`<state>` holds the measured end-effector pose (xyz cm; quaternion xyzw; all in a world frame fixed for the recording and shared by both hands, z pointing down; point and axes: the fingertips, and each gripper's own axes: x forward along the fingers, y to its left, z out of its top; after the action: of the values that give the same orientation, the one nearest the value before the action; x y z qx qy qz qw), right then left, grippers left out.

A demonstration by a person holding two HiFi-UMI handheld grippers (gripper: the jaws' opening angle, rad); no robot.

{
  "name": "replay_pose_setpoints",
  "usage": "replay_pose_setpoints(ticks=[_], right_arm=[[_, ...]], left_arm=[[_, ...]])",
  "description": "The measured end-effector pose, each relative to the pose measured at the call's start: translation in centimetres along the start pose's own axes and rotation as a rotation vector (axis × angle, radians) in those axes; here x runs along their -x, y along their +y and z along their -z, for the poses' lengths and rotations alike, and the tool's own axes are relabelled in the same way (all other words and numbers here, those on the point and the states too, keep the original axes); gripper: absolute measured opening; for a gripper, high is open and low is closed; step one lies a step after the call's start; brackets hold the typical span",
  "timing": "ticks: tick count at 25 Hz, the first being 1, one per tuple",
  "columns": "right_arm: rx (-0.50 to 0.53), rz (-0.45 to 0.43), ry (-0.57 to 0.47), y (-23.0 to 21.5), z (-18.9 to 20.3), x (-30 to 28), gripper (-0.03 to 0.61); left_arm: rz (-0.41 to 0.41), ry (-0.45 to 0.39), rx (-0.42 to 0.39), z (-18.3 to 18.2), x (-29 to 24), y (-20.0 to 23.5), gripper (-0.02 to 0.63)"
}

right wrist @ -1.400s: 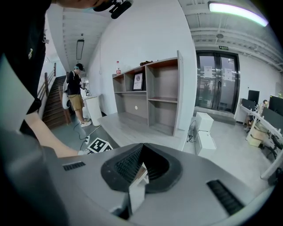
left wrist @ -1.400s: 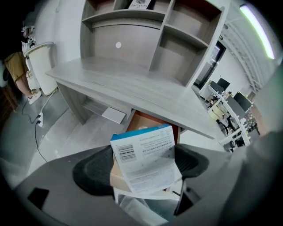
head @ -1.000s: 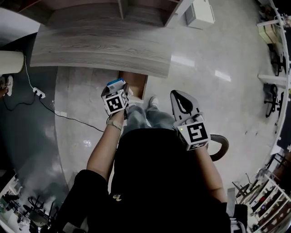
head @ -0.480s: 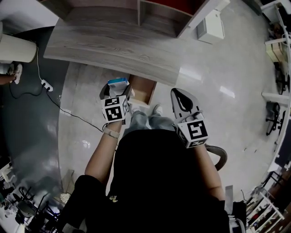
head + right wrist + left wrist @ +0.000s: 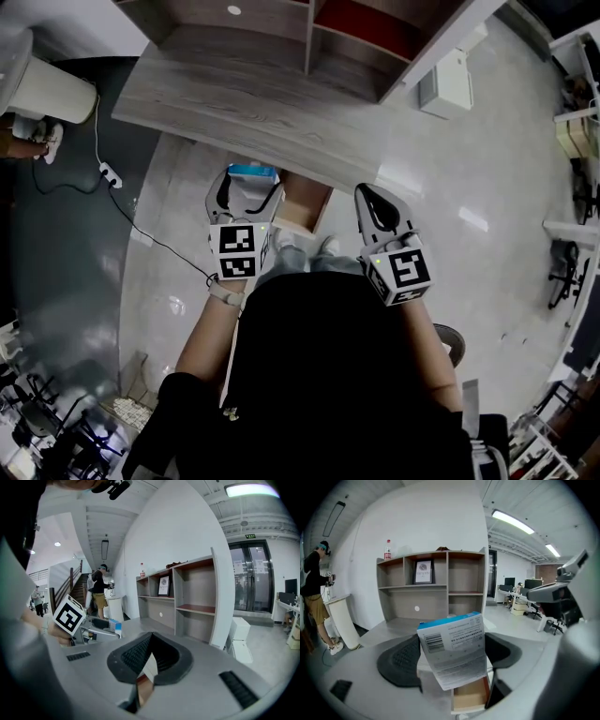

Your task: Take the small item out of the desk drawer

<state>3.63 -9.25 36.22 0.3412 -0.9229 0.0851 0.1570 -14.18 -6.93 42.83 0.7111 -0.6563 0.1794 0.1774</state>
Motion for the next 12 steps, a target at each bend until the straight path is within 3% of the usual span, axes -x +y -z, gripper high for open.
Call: replay_pose_setpoints(ticks=[4,12], right_arm=[[0.003,-0.013,-0.029,0.0,-1.6,-0.3,-0.005],[0.036,-0.051,-0.084,0.6,-4.6,-1.3,-0.004]], left_arm=[[0.006,-0.091,-0.093,-2.9,1.6,-0.4,0.442],[0.003,-0.243,-0.123,-8.2,4.7,0.1,0.440]])
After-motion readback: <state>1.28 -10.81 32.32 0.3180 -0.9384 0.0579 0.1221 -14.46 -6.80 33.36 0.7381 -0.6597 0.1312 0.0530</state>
